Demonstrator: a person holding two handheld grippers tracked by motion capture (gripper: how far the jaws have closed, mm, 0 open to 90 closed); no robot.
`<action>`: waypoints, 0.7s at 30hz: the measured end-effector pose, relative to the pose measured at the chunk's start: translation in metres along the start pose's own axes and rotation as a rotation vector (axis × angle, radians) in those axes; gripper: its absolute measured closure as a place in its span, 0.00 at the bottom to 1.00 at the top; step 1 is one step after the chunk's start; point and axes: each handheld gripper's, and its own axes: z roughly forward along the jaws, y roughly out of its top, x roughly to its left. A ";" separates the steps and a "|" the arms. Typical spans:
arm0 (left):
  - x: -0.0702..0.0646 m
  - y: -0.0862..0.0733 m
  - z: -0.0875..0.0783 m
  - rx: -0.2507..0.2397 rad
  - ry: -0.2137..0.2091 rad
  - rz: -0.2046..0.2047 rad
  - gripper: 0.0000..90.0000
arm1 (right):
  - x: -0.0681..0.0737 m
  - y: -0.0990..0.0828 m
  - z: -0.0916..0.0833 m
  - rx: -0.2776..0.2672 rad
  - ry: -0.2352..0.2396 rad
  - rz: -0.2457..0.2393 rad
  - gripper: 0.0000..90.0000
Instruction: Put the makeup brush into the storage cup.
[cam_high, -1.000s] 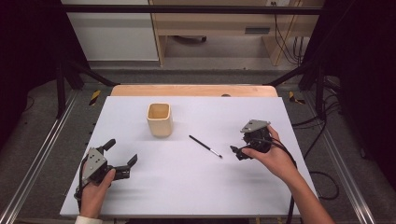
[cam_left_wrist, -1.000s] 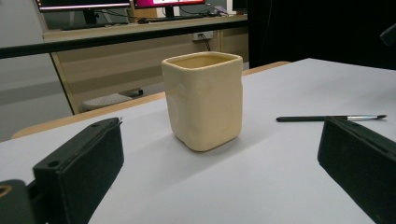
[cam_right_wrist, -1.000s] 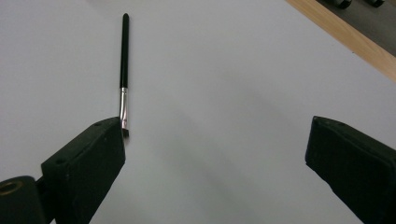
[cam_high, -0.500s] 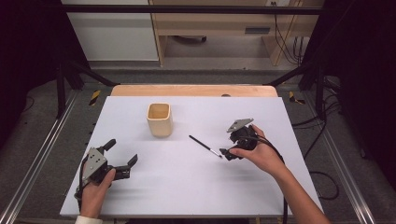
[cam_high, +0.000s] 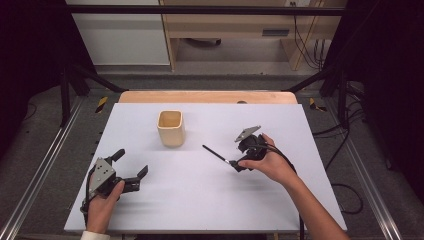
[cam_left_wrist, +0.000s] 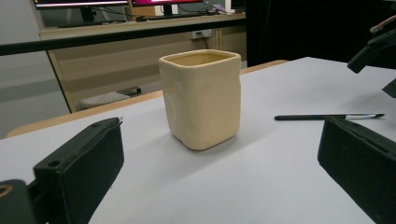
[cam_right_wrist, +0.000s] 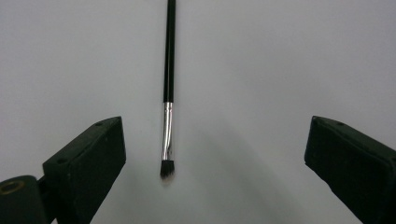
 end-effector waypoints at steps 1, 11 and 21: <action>0.000 0.000 0.000 0.000 0.006 0.000 0.00 | 0.000 0.001 0.000 0.010 -0.002 -0.010 0.06; 0.001 0.000 0.000 0.001 0.007 0.003 0.01 | 0.004 0.011 0.010 0.014 0.024 -0.012 0.07; 0.001 0.001 -0.001 -0.004 0.005 0.001 0.01 | 0.009 0.023 0.018 0.028 0.039 -0.037 0.08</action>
